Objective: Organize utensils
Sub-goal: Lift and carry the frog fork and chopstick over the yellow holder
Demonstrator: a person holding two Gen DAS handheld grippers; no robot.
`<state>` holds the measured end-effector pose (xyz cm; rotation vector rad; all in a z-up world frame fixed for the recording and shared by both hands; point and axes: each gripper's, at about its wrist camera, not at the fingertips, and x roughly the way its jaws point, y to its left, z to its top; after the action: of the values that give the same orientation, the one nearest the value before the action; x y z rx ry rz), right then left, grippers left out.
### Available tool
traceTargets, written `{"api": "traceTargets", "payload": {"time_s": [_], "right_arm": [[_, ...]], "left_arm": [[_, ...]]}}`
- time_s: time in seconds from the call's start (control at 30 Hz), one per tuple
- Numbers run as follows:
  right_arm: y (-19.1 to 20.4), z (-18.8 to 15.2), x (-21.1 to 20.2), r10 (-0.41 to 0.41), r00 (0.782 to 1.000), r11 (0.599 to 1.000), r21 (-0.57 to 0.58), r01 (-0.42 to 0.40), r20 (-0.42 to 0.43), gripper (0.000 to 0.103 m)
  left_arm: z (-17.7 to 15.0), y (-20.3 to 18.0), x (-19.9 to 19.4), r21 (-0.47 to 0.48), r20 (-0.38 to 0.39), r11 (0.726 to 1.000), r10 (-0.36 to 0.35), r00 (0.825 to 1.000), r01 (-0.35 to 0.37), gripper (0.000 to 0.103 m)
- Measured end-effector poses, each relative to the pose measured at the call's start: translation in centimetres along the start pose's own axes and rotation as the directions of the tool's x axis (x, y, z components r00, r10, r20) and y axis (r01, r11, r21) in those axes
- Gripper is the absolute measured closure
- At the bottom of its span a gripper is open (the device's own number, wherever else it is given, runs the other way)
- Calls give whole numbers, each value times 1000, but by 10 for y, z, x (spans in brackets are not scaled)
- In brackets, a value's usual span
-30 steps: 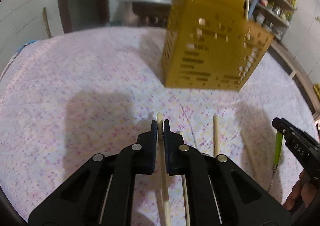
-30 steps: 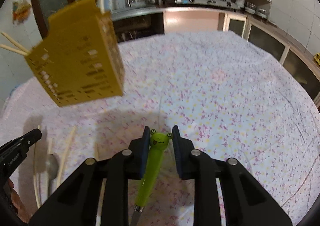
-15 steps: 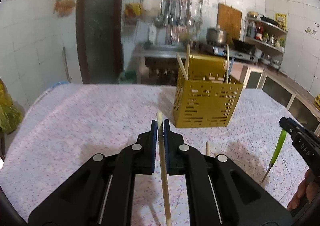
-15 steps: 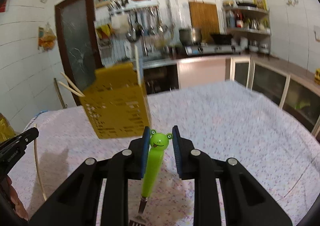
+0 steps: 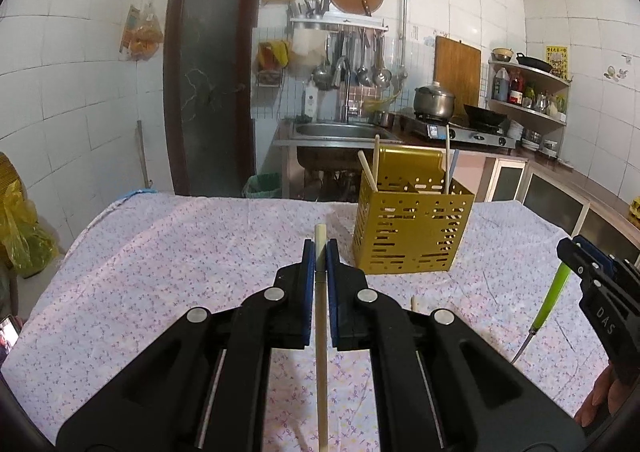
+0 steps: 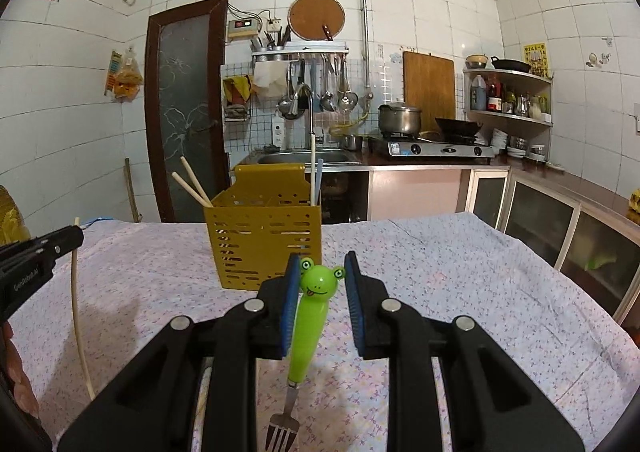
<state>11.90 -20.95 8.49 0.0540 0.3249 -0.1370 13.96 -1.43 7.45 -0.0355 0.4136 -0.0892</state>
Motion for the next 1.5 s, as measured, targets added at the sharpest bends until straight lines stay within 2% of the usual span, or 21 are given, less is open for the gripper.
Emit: {"api": "traceTargets", "payload": {"time_s": [0.53, 1.1, 1.5], "right_arm": [[-11, 10, -8, -28, 999, 1000, -8, 28, 44, 80], [-19, 15, 0, -37, 998, 999, -6, 37, 42, 80], [-21, 48, 5, -53, 995, 998, -35, 56, 81, 80]], "left_arm": [[18, -3, -9, 2, 53, 1000, -10, 999, 10, 98], [36, -16, -5, 25, 84, 999, -30, 996, 28, 98], [71, -34, 2, 53, 119, 995, -93, 989, 87, 98]]}}
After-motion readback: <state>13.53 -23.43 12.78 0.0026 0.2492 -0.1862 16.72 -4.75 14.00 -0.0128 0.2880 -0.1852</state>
